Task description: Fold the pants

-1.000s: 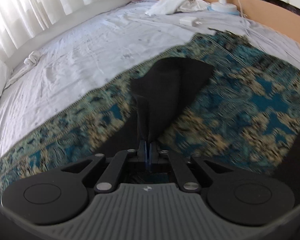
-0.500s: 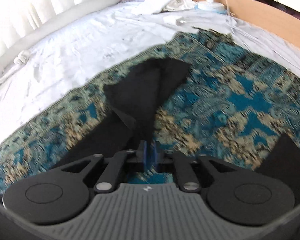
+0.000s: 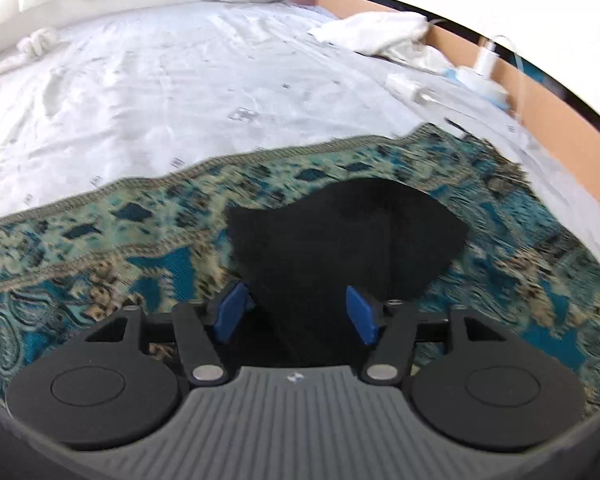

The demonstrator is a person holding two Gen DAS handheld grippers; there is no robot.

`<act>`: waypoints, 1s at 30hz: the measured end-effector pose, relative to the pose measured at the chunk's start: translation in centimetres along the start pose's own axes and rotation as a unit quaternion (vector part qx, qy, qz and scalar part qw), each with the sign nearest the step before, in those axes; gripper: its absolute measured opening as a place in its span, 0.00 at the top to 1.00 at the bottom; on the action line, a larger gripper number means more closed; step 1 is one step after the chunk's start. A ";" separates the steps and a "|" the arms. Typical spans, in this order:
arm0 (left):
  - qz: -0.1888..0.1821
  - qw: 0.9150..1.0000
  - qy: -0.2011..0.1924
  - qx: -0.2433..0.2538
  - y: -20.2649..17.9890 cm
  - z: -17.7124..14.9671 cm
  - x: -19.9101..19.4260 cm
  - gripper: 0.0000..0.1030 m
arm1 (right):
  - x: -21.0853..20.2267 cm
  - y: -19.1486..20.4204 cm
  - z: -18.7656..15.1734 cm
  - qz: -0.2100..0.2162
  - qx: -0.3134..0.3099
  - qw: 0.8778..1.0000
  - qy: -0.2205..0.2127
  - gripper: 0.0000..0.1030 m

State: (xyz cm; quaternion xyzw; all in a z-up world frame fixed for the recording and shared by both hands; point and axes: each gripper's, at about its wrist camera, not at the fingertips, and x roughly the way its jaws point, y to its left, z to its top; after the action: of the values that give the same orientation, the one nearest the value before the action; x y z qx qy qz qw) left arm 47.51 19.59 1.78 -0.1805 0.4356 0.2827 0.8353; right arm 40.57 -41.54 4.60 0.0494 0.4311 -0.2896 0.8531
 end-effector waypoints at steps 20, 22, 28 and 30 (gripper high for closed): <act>-0.009 0.999 -0.020 -0.030 1.4 0.1 -2.2 1.00 | -1.6 -1.5 -0.1 0.010 0.048 0.999 -0.019 0.96; -0.021 0.999 -0.028 -0.041 2.6 -0.1 -3.4 1.00 | -3.0 -2.8 0.2 0.002 0.066 0.997 -0.036 0.96; -0.044 0.997 -0.056 -0.019 4.4 -0.4 -8.0 1.00 | -6.6 -9.2 -0.1 0.051 0.120 0.990 -0.045 0.96; -0.043 0.998 -0.054 -0.014 4.6 -0.5 -8.5 1.00 | -7.0 -10.2 -0.7 0.090 0.112 0.989 -0.038 0.92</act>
State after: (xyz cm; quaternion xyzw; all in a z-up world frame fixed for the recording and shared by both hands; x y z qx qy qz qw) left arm 40.40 20.19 8.33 -0.1957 0.3777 0.2619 0.8663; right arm 31.37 -46.60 11.24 0.1728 0.3572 -0.2596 0.8805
